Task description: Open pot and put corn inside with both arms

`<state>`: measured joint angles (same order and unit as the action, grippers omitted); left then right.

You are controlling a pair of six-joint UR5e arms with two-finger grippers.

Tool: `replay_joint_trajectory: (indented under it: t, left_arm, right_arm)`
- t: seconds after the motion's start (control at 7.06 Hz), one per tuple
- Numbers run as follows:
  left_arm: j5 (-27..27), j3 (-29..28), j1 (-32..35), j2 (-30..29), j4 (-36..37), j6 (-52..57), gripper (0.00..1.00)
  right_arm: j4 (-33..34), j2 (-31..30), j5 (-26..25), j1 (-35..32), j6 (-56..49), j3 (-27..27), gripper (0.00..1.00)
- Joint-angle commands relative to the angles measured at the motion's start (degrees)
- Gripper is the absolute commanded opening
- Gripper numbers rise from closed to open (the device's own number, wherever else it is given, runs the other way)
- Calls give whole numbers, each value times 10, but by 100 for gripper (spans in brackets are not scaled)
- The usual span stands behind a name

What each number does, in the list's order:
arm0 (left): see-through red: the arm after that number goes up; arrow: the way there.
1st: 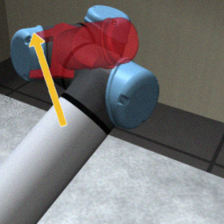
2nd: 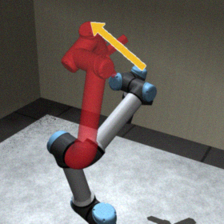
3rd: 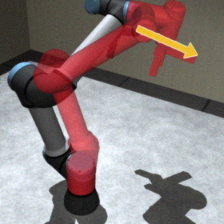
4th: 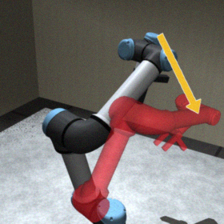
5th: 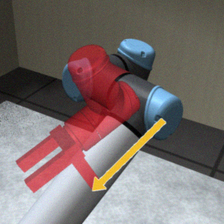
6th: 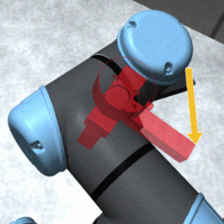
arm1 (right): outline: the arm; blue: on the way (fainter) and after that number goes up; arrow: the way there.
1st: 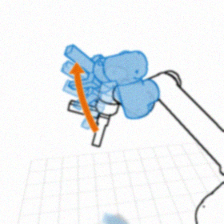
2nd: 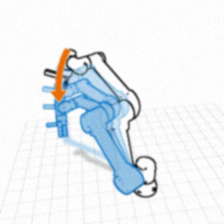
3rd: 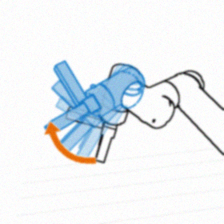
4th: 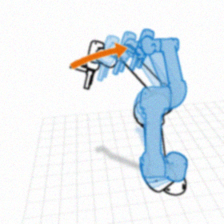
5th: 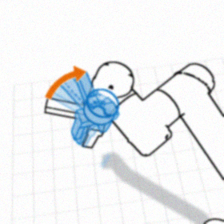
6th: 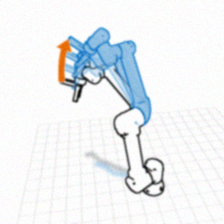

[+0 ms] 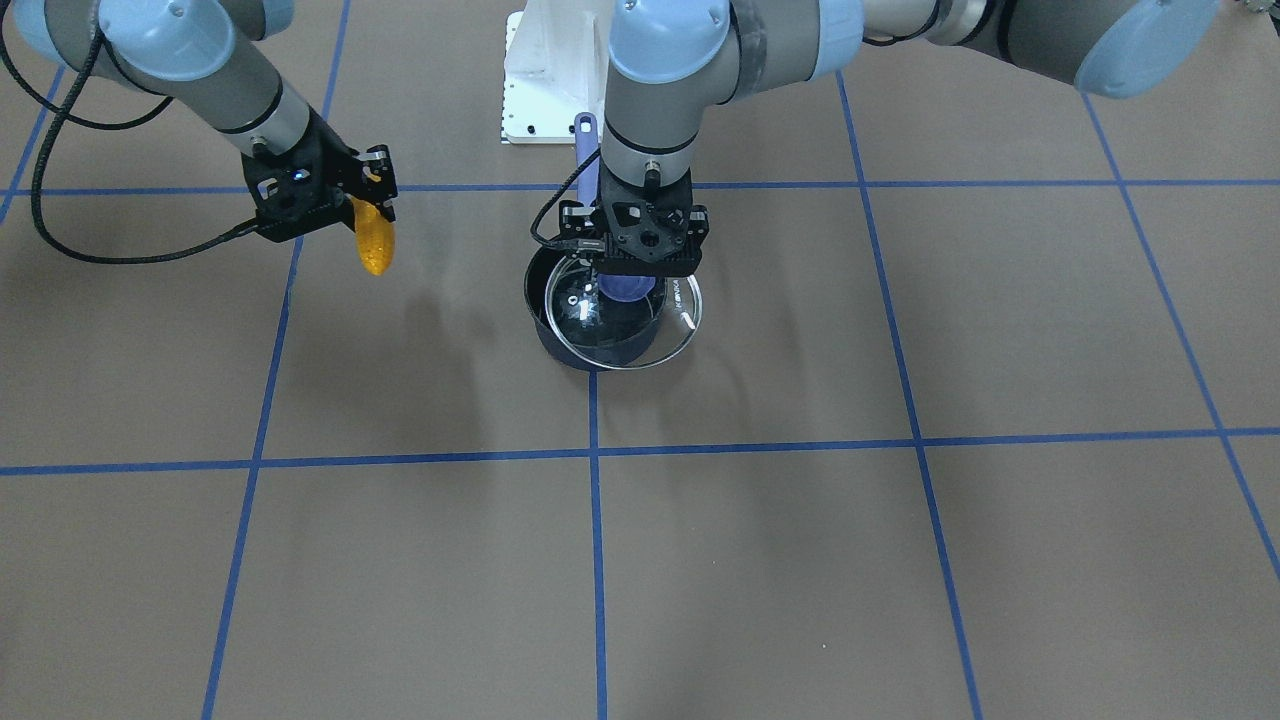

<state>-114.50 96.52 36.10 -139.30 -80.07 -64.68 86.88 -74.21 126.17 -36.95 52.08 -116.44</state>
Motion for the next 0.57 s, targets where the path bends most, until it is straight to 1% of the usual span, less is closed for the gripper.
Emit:
replay_joint_trajectory:
  t: [0.0, 0.14, 0.28, 0.42]
  left_arm:
    - [-11, 35, 30, 43, 2, 44, 65]
    - [-44, 44, 54, 59, 2, 66, 65]
    - [-55, 62, 69, 88, 1, 93, 65]
    - [-56, 70, 82, 104, 1, 121, 65]
  right_arm:
    - [78, 100, -6, 15, 6, 16, 42]
    - [73, 138, -7, 15, 9, 44, 42]
    - [71, 197, -8, 16, 19, 93, 44]
    - [62, 240, -18, 17, 19, 140, 44]
